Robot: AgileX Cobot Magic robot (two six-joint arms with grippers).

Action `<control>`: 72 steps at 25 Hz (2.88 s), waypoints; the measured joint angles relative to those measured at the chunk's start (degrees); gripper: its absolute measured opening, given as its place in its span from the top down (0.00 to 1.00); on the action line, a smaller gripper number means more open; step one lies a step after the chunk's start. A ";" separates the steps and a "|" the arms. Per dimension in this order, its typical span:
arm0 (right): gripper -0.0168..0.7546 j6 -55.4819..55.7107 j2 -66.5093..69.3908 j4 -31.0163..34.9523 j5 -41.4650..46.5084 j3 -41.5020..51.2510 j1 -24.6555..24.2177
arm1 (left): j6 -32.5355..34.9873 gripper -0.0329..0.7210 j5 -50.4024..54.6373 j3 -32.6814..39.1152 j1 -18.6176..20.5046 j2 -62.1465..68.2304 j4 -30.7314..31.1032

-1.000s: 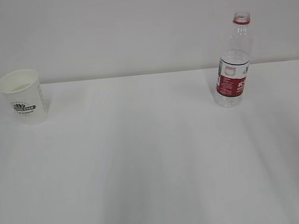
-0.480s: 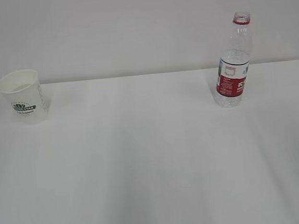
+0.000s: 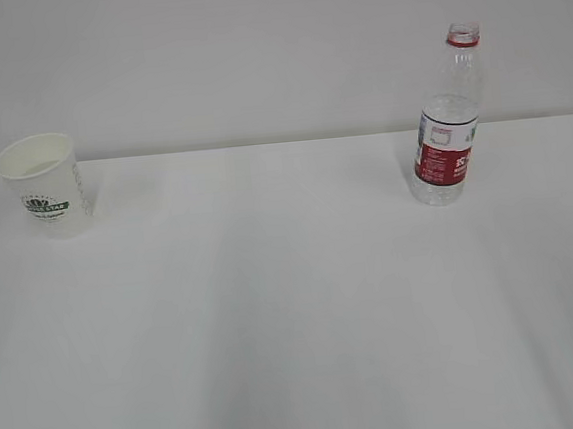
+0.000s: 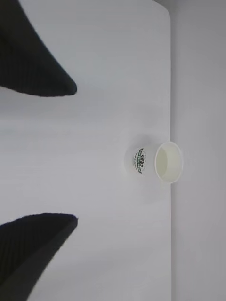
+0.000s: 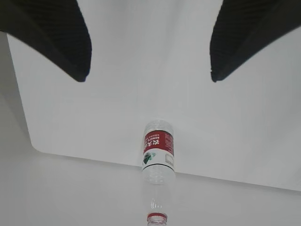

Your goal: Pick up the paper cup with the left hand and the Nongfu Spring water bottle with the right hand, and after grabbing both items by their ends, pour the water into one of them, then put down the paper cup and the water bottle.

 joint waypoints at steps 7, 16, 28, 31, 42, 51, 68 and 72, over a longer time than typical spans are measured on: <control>0.21 0.00 -0.10 1.32 4.89 -0.82 0.00 | 0.17 0.21 4.61 -0.10 0.00 -0.23 -0.29; 0.21 0.00 -3.66 1.56 7.31 -0.82 0.00 | 0.39 0.22 7.33 -0.10 0.00 -2.46 -2.25; 0.21 0.00 -7.85 1.69 13.70 -0.91 0.00 | 0.39 0.22 8.06 0.03 0.00 -10.57 -2.46; 0.21 0.00 -9.55 1.69 15.03 -0.91 0.00 | 0.39 0.23 9.20 1.90 0.00 -12.61 -2.97; 0.21 0.00 -14.49 1.69 21.28 -0.91 0.00 | 0.52 0.25 13.87 8.01 0.00 -17.70 -6.41; 0.21 1.05 -21.40 1.69 24.71 2.82 0.00 | 1.70 0.25 15.85 8.21 0.00 -23.06 -6.76; 0.21 1.07 -26.83 2.54 26.68 5.15 0.00 | 1.83 0.26 20.16 11.11 0.00 -26.45 -7.02; 0.21 1.07 -26.92 2.54 26.68 5.15 0.00 | 1.83 0.26 20.16 11.11 0.00 -26.45 -6.61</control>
